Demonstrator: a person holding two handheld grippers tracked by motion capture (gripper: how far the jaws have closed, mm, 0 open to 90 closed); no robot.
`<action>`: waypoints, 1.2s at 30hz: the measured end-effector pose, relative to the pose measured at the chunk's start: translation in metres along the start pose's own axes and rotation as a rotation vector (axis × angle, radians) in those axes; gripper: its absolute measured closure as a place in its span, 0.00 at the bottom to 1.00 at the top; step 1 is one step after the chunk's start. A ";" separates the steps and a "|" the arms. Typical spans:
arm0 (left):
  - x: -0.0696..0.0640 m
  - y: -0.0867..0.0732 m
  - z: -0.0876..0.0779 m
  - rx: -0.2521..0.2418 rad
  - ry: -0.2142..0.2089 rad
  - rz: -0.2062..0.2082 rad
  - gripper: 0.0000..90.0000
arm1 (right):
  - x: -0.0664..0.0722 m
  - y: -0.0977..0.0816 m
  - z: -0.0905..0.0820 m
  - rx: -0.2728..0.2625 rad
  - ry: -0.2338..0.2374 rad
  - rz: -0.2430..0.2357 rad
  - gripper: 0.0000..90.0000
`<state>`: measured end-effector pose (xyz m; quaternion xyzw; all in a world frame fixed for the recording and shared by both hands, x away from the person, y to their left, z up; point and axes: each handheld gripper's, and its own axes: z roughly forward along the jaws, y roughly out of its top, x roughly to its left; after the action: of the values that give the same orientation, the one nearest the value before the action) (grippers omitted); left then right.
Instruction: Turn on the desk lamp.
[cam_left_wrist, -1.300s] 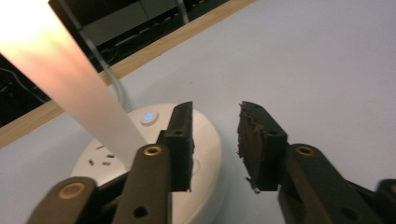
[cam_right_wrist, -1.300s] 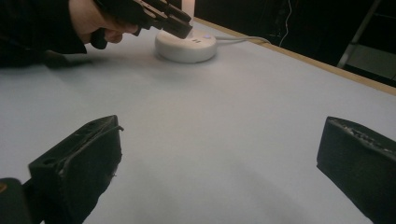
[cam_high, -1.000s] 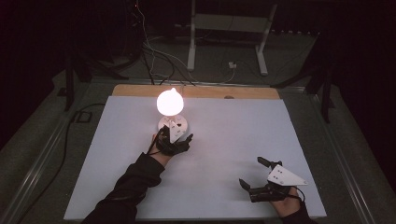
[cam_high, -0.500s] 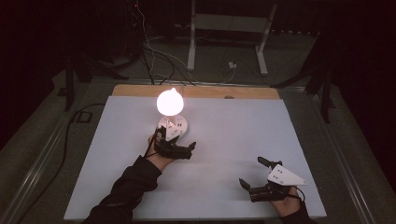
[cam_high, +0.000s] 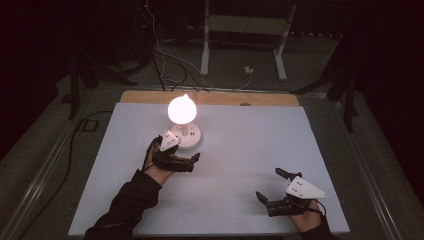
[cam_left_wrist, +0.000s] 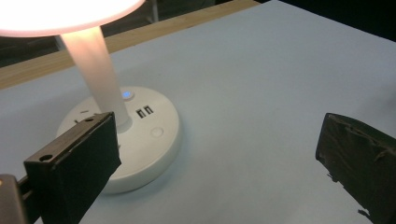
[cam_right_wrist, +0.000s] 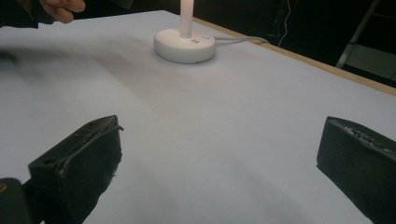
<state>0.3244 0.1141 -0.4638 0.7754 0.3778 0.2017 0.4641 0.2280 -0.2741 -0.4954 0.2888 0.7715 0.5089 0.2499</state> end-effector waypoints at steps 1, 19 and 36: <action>0.001 -0.001 -0.003 -0.001 0.001 -0.003 0.00 | 0.000 0.000 0.000 0.000 0.001 0.002 0.00; 0.025 -0.030 -0.049 0.009 0.015 -0.028 0.00 | 0.000 -0.001 0.002 0.009 0.004 0.004 0.00; 0.046 -0.076 -0.087 0.066 0.041 -0.056 0.00 | 0.001 -0.001 0.003 0.017 0.004 0.005 0.00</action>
<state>0.2657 0.2202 -0.4890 0.7750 0.4153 0.1916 0.4361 0.2294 -0.2721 -0.4976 0.2917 0.7756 0.5035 0.2447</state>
